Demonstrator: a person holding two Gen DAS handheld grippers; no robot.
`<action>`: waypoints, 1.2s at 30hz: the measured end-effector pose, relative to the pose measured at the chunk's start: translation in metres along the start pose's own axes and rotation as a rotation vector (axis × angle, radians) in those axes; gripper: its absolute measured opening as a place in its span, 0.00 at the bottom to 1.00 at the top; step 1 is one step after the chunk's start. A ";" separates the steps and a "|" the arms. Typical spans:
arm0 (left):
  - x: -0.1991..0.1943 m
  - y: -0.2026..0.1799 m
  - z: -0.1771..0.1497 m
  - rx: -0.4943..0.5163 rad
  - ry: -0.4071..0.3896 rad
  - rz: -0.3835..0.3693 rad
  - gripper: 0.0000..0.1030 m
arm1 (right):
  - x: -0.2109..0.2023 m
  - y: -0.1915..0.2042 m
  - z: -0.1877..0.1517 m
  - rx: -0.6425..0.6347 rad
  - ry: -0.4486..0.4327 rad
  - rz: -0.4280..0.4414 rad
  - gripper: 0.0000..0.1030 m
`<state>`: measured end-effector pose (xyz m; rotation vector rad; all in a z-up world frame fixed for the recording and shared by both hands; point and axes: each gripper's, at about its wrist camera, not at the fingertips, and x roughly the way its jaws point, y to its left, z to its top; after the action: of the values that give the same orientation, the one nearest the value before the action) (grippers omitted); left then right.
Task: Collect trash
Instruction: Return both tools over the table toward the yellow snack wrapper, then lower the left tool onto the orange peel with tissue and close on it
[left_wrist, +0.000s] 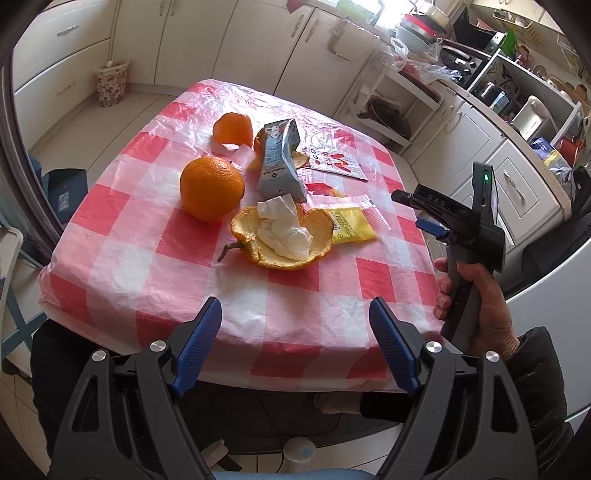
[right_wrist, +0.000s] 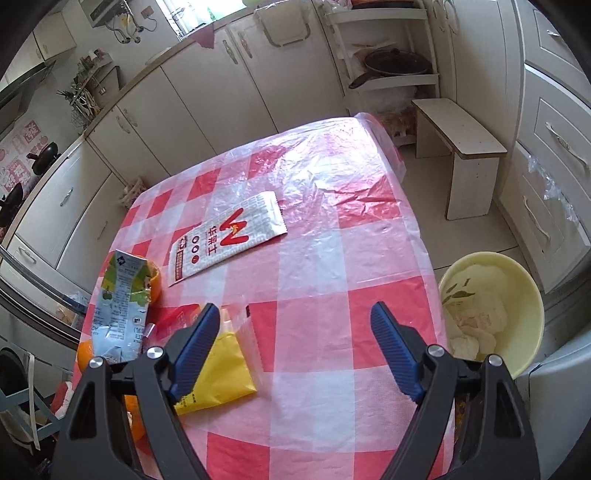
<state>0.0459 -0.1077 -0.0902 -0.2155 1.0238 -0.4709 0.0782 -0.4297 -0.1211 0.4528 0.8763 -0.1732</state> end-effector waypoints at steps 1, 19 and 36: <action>0.000 0.001 0.000 -0.002 0.001 0.001 0.76 | 0.002 -0.001 -0.001 0.000 0.008 0.000 0.78; -0.005 0.029 0.003 -0.064 -0.012 0.028 0.77 | 0.022 0.021 -0.013 -0.101 0.070 -0.011 0.79; 0.021 0.034 0.043 -0.046 -0.026 0.043 0.77 | 0.026 0.059 -0.033 -0.326 0.050 -0.068 0.61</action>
<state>0.1015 -0.0896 -0.0979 -0.2391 1.0126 -0.4047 0.0908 -0.3610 -0.1406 0.1238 0.9499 -0.0787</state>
